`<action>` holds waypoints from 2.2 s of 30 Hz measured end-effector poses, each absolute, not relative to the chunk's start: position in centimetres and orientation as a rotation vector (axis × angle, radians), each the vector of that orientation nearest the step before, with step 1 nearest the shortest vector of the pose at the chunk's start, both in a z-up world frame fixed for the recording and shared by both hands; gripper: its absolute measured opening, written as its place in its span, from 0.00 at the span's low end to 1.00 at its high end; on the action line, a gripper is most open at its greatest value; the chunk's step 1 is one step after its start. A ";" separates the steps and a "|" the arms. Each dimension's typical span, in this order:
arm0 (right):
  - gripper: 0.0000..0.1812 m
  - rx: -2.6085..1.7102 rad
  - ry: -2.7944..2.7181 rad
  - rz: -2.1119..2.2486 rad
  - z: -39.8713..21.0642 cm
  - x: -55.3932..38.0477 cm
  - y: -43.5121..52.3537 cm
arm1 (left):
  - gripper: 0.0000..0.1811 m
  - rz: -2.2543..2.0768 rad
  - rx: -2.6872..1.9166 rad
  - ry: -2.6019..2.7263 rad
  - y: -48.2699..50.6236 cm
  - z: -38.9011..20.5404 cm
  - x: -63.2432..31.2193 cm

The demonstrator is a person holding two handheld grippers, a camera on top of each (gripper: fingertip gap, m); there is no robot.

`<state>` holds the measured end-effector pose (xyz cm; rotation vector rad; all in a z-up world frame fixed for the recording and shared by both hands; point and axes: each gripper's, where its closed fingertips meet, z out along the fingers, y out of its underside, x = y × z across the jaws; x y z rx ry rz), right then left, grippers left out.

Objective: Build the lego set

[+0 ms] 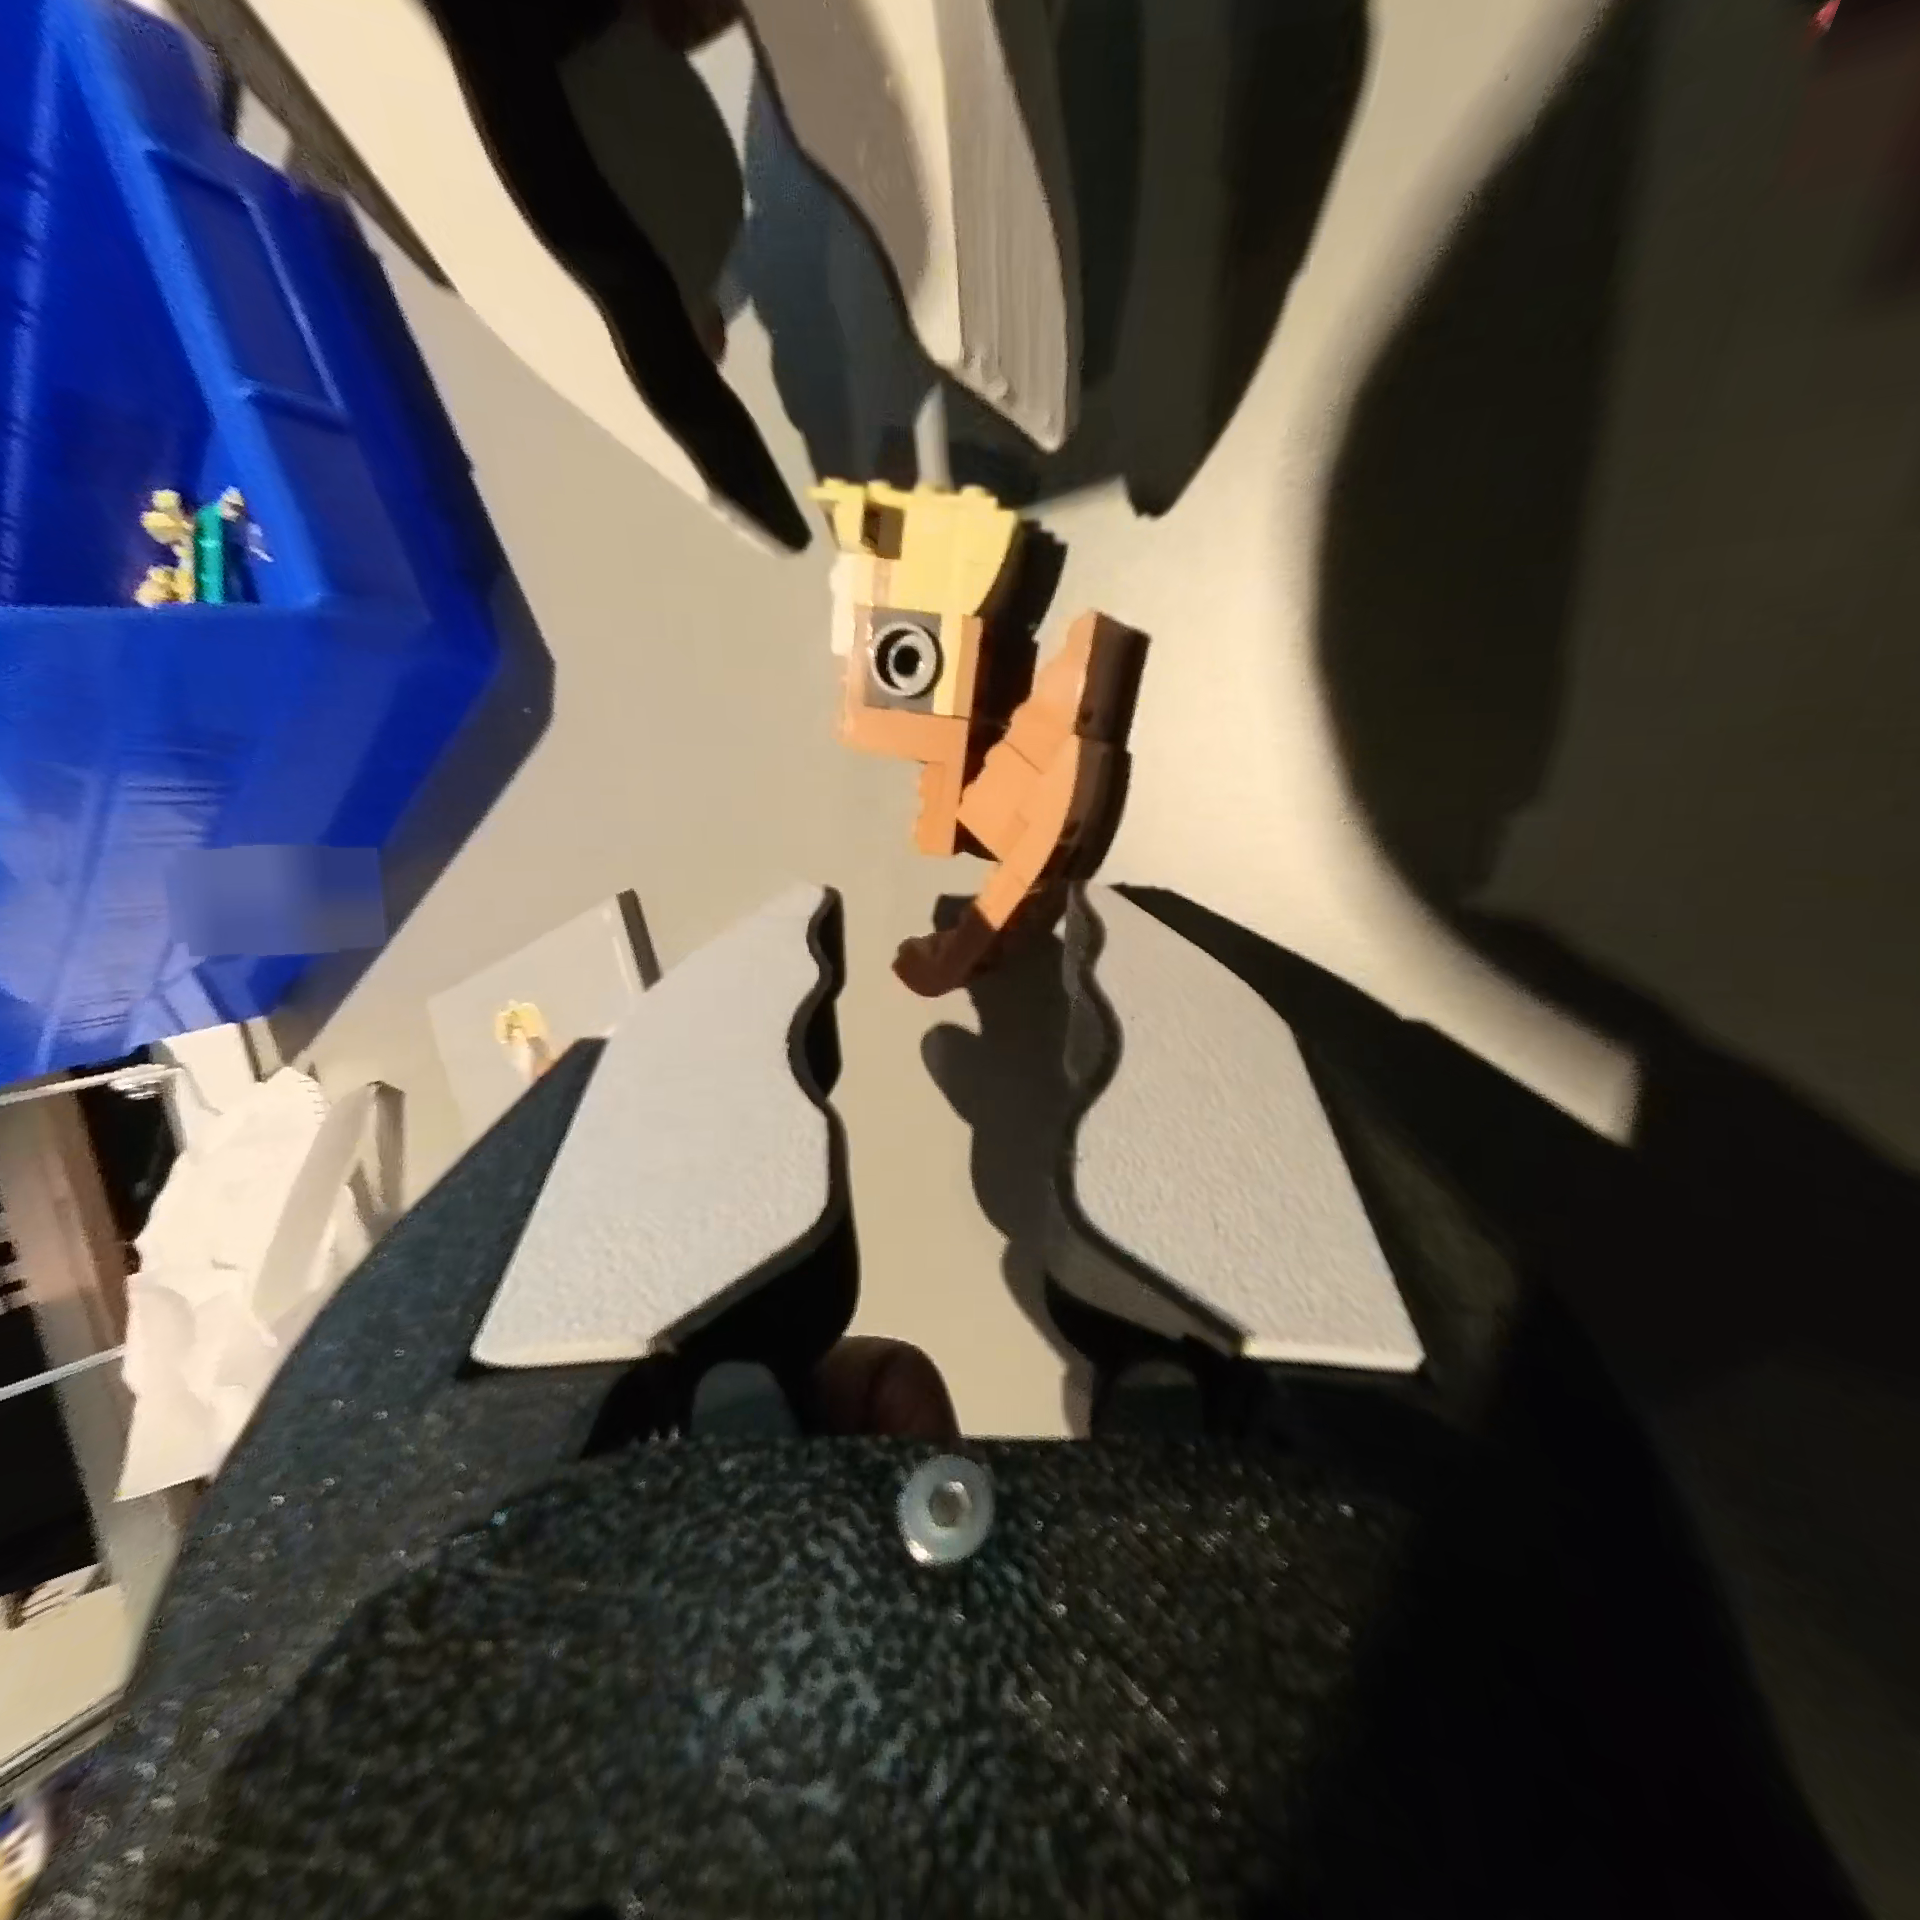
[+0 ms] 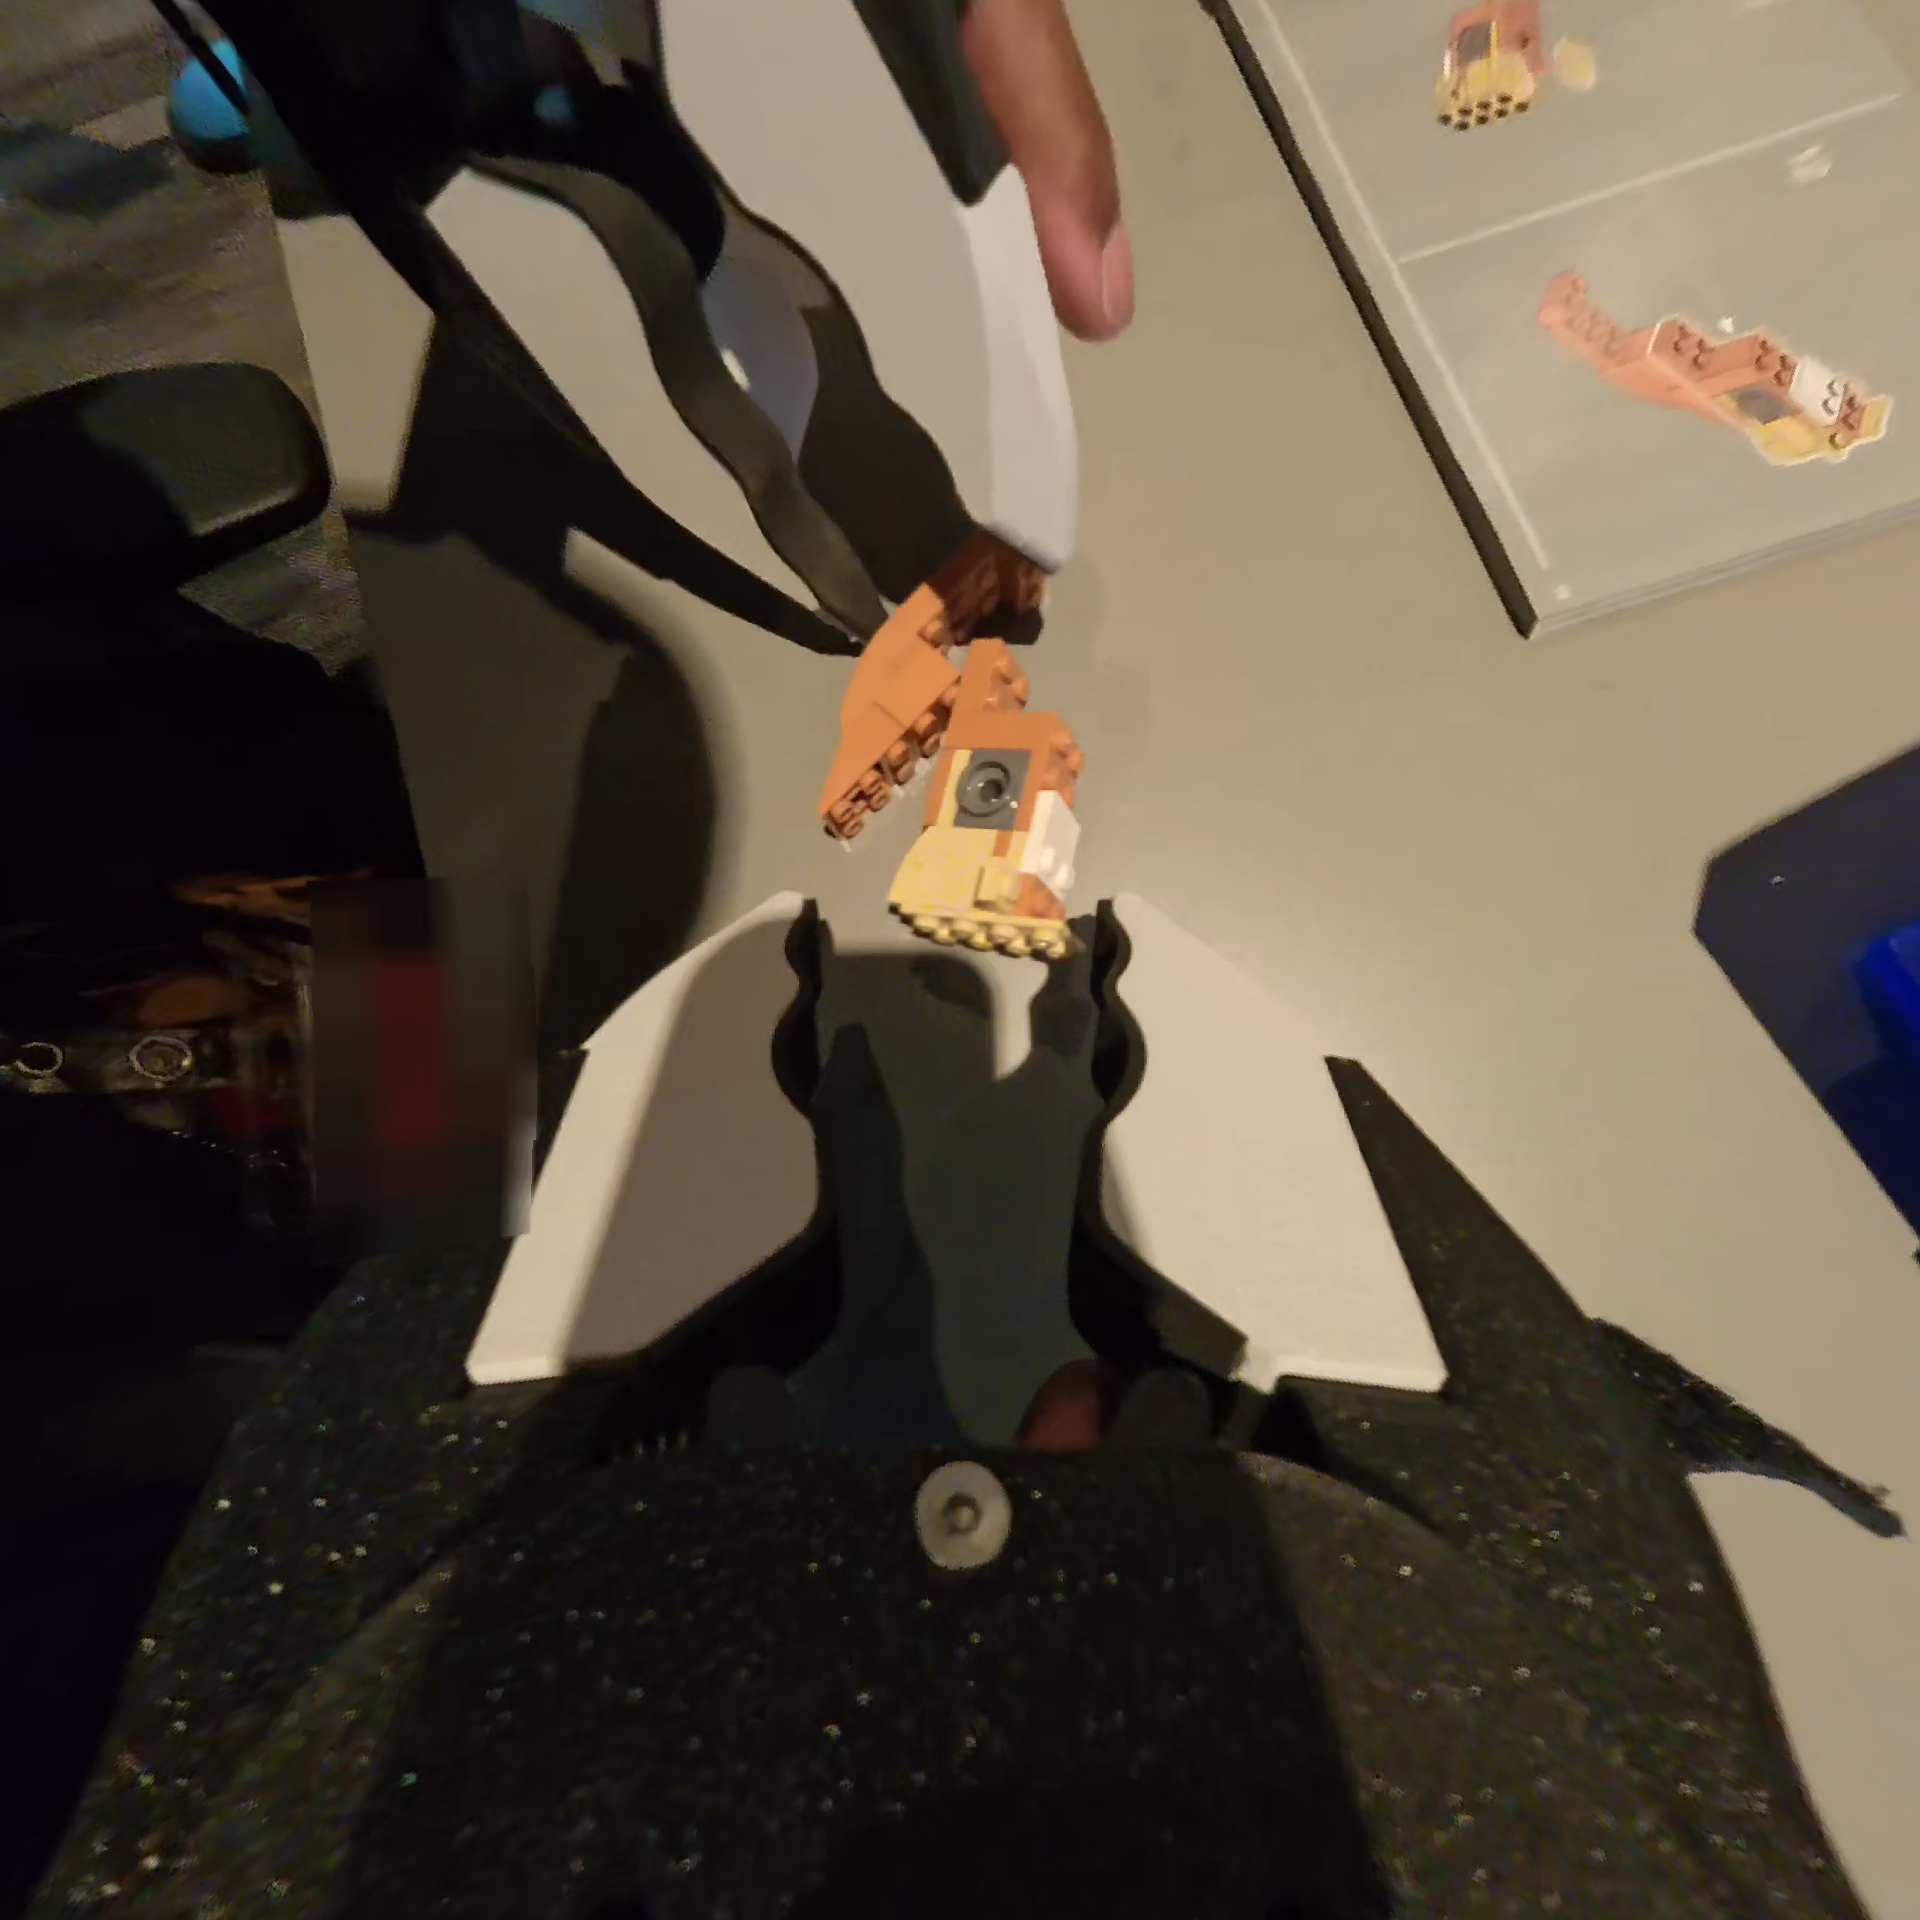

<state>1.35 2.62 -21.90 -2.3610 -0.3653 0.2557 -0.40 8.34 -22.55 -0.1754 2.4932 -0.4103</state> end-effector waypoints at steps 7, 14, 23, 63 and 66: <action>0.26 -2.299 -0.365 0.175 -21.0 1.0 3.0 | 0.17 -0.390 -0.239 2.540 8.5 -23.0 -1.4; 0.25 -2.259 -0.420 0.220 -20.3 -0.5 2.6 | 0.20 -0.449 -0.283 2.562 8.4 -21.9 -1.3; 0.24 -2.249 -0.401 0.174 -20.6 -0.1 3.4 | 0.20 -0.639 -0.232 2.765 7.7 -23.2 -1.5; 0.21 -2.392 -0.442 0.347 -23.2 0.3 4.2 | 0.10 -0.538 -0.483 2.698 8.4 -23.7 -2.1; 0.21 -2.388 -0.445 0.343 -23.2 0.3 4.2 | 0.10 -0.531 -0.497 2.686 8.5 -23.6 -2.1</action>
